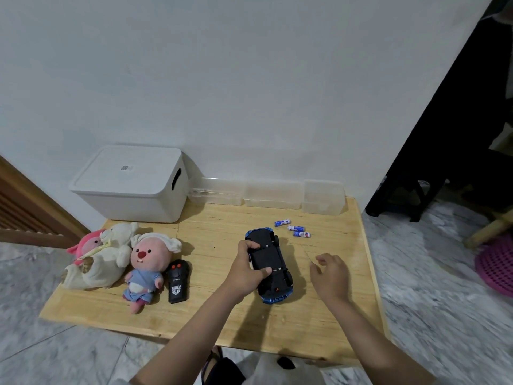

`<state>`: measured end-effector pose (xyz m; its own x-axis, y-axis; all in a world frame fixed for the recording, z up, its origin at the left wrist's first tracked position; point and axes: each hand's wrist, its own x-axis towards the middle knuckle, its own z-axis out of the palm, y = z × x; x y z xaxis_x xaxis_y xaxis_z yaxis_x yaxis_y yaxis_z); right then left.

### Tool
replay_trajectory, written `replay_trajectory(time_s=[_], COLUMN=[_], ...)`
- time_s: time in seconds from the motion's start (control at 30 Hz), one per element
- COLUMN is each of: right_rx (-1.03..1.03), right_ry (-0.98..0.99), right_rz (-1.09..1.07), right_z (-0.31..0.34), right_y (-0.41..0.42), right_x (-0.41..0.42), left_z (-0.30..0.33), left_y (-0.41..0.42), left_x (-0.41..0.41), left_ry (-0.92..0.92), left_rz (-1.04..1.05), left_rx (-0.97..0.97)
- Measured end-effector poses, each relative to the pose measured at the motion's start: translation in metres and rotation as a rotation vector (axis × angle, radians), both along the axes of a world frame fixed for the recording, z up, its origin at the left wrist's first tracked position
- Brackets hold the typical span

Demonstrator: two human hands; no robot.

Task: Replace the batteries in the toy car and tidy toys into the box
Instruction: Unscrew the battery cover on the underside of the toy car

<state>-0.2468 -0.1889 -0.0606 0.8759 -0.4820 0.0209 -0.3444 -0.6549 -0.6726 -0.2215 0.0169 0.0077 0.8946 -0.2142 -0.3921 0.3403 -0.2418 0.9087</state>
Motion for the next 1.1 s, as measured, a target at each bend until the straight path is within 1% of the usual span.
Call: replay_trajectory(time_s=[0.1, 0.17, 0.27, 0.4, 0.57, 0.67, 0.9, 1.0, 1.1], right_rx=[0.173, 0.277, 0.32, 0.22, 0.181, 0.217, 0.452, 0.541, 0.655], right_ry=[-0.187, -0.245, -0.21, -0.066, -0.019, 0.013, 0.113, 0.114, 0.099], right_rz=[0.109, 0.182, 0.329, 0.464, 0.468, 0.454, 0.444, 0.417, 0.348], right_z=[0.026, 0.043, 0.059, 0.061, 0.064, 0.07, 0.077, 0.076, 0.078], right_y=[0.013, 0.023, 0.035, 0.042, 0.043, 0.043, 0.037, 0.033, 0.026], right_x=[-0.001, 0.0, 0.005, 0.013, 0.019, 0.024, 0.03, 0.031, 0.031], left_z=[-0.004, -0.006, -0.009, -0.009, -0.008, -0.007, -0.007, -0.01, -0.013], left_y=[0.001, 0.001, 0.0, -0.003, -0.004, -0.005, 0.001, 0.003, 0.004], left_x=[0.0, -0.001, -0.003, -0.004, -0.006, -0.006, -0.007, -0.007, -0.007], left_ry=[-0.016, -0.036, -0.076, -0.113, -0.107, -0.116, -0.103, -0.109, -0.113], left_rz=[-0.011, -0.021, -0.03, -0.015, 0.013, 0.01, 0.005, -0.006, -0.007], left_rx=[0.01, 0.02, 0.037, 0.026, -0.001, 0.005, -0.058, -0.073, -0.049])
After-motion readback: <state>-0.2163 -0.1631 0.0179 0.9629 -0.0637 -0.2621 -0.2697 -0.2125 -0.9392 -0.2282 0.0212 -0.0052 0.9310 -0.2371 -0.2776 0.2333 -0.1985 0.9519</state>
